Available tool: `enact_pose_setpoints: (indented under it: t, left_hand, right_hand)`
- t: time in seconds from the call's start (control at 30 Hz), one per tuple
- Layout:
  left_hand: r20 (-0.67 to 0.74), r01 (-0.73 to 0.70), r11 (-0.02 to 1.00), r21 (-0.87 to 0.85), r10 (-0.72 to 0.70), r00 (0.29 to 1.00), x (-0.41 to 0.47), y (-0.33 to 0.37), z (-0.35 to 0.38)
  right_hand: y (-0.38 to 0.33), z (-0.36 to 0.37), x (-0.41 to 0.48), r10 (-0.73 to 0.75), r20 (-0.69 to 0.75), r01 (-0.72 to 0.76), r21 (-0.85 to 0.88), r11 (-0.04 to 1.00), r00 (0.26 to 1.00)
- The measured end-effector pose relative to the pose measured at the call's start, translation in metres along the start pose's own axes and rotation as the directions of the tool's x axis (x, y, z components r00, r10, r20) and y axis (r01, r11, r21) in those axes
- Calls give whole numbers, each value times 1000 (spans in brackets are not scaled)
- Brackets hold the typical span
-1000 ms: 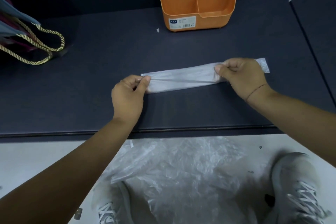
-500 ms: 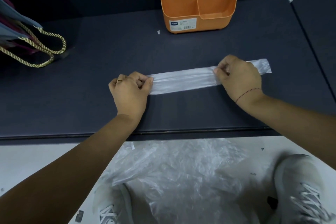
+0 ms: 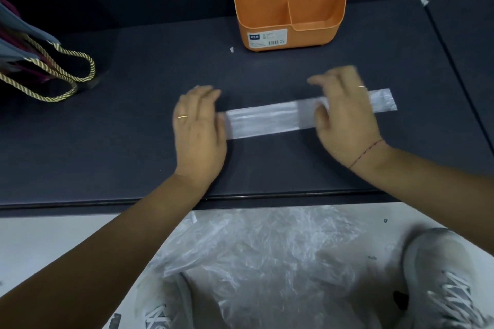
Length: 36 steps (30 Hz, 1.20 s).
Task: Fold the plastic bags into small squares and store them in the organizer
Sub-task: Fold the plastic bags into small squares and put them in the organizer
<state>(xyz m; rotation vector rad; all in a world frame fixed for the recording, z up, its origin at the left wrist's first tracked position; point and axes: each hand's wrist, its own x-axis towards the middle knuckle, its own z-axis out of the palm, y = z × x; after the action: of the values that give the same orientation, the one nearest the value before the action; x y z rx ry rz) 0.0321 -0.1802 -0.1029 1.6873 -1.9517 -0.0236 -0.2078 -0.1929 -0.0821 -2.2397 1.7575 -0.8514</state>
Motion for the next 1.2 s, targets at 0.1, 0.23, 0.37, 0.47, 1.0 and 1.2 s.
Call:
enact_pose_setpoints:
  t: [0.1, 0.23, 0.37, 0.47, 1.0, 1.2]
  left_hand:
    - [290, -163, 987, -2, 157, 944, -4, 18, 9]
    - [508, -222, 970, 96, 144, 849, -14, 17, 19]
    - [544, -211, 965, 155, 95, 833, -13, 13, 15]
    - [550, -183, 964, 190, 50, 834, -16, 9, 9]
    - [529, -56, 966, 254, -90, 844, -25, -12, -8]
    - [496, -91, 988, 129, 15, 868, -15, 30, 0]
  right_hand:
    - [-17, 20, -6, -251, 298, 265, -8, 964, 921]
    - [-15, 37, -14, -219, 575, 344, -117, 932, 788]
    - [7, 21, -21, -148, 598, 349, -236, 907, 788]
    - [26, 7, -26, -73, 589, 285, -275, 918, 805]
    - [99, -48, -39, 265, 350, -179, -258, 949, 899]
    - [99, -49, 0, 414, 186, -387, -165, 907, 891]
